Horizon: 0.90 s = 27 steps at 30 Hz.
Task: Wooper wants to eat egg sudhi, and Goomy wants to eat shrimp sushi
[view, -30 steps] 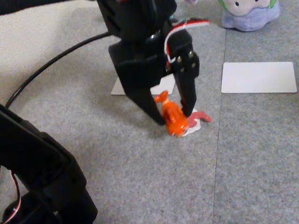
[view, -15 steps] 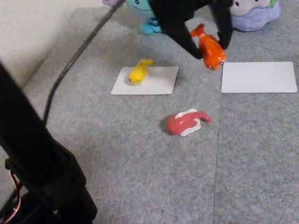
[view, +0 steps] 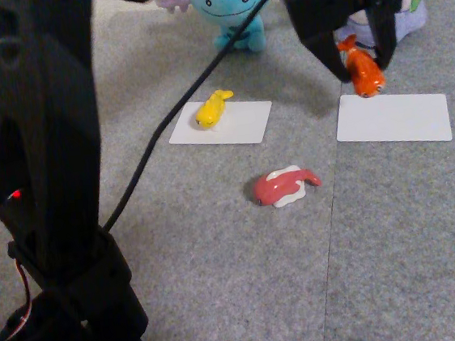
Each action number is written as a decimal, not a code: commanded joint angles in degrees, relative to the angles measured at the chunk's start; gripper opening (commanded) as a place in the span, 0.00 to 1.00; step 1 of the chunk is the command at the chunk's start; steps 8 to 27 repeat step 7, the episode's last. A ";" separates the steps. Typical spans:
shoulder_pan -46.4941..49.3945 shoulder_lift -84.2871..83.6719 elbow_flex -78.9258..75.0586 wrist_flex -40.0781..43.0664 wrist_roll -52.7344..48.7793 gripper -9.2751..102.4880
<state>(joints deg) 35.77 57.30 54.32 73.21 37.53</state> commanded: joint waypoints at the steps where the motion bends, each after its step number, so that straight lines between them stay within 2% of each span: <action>1: 0.53 -1.85 -7.12 0.09 -0.26 0.14; 7: 0.70 -6.86 -11.34 -0.09 -0.70 0.14; 27: 0.70 -6.86 -11.34 -0.09 -0.70 0.14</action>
